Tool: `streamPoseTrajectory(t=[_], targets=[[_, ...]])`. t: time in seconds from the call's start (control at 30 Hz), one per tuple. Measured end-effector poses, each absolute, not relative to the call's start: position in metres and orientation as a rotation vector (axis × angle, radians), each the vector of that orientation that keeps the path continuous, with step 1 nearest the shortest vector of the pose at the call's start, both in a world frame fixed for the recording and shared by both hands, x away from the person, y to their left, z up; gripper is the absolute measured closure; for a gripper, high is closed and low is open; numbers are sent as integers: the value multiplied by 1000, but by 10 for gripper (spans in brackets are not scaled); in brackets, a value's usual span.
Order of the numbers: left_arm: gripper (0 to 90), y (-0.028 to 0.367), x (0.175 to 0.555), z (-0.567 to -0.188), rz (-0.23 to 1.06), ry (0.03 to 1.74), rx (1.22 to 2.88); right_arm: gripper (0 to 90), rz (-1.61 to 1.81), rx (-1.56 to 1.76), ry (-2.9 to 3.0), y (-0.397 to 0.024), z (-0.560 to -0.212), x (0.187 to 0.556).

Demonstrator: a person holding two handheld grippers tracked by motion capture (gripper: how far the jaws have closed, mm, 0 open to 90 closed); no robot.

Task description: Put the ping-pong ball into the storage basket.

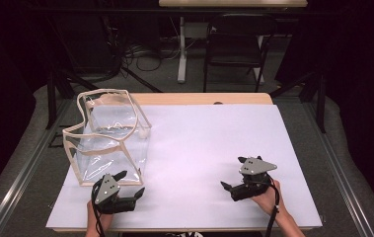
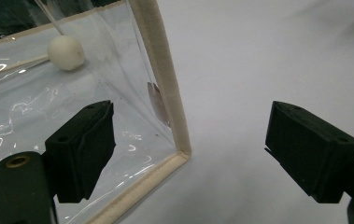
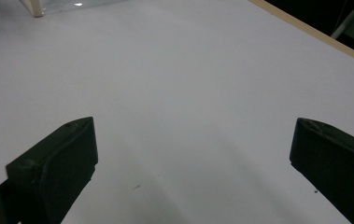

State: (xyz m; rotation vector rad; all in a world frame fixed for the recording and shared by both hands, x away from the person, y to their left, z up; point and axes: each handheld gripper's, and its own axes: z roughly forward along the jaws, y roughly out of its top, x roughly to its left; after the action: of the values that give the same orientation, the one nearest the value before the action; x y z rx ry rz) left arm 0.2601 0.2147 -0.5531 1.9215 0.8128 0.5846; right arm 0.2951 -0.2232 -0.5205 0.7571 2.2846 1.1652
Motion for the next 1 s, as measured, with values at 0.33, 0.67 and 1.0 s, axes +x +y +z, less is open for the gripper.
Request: streamPoseTrajectory(t=[0.33, 0.67, 1.0], targets=[[160, 215, 260, -553, 589, 816, 1926, 6, 1178, 762, 2265, -237, -527, 287], [160, 215, 260, -553, 596, 816, 1935, 6, 1185, 764, 2246, -246, -537, 277], [160, 215, 261, -554, 601, 817, 1939, 6, 1167, 775, 2264, -248, -546, 274]])
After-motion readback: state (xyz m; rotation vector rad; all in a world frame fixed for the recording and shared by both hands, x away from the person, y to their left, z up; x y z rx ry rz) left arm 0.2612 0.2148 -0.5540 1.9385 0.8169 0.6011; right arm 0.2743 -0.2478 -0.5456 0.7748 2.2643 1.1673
